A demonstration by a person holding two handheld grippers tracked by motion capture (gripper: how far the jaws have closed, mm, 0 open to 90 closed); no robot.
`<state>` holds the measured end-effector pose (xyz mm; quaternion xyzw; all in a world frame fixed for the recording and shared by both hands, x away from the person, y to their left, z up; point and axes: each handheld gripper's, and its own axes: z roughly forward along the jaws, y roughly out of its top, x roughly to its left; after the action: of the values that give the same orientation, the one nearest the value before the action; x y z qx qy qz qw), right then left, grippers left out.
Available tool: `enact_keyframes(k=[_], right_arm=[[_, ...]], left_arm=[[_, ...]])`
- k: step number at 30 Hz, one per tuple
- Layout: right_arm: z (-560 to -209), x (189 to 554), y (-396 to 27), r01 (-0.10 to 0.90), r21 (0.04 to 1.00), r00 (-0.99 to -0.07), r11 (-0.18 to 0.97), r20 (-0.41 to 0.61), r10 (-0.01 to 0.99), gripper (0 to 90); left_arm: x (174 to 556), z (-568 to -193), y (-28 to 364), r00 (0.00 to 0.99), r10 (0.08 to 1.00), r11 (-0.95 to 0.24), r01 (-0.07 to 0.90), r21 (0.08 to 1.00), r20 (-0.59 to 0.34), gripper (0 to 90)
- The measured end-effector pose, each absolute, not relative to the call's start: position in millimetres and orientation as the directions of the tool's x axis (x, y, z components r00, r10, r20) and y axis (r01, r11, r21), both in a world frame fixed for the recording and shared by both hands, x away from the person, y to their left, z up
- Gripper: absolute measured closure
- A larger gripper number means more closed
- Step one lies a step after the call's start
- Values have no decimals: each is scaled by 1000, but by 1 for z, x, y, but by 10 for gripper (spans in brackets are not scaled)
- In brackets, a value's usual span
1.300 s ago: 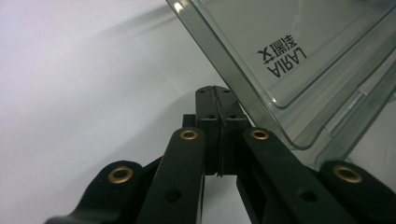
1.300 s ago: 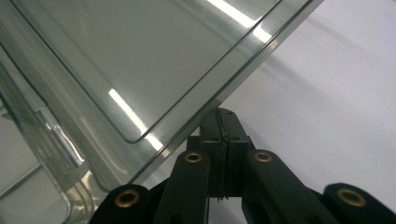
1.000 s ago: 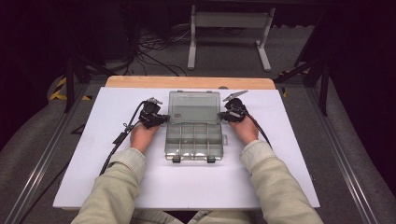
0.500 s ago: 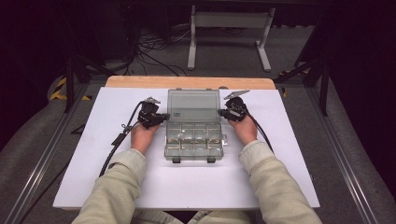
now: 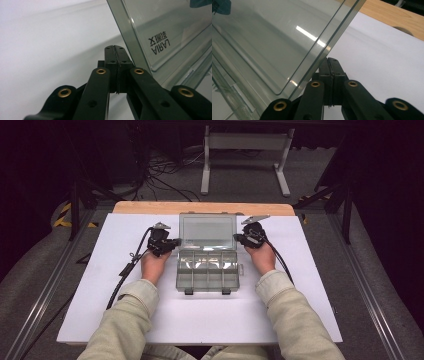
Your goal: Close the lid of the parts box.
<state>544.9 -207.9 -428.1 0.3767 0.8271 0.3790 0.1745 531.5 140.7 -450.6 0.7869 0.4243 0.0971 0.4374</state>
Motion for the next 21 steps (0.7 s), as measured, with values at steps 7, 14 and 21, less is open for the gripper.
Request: enact_keyframes(k=[7,14,21], right_arm=[[-423,543,-207,471,776,-655,419,-11,756,899],[-421,542,-209,459,788,-653,411,-14,757,900],[-416,540,-209,439,804,-652,401,-22,758,900]], left_arm=[[531,-449,141,620,753,-249,577,778,-219,900],[529,-446,140,616,758,-241,568,787,-213,899],[528,-443,141,616,763,-245,558,792,-198,899]])
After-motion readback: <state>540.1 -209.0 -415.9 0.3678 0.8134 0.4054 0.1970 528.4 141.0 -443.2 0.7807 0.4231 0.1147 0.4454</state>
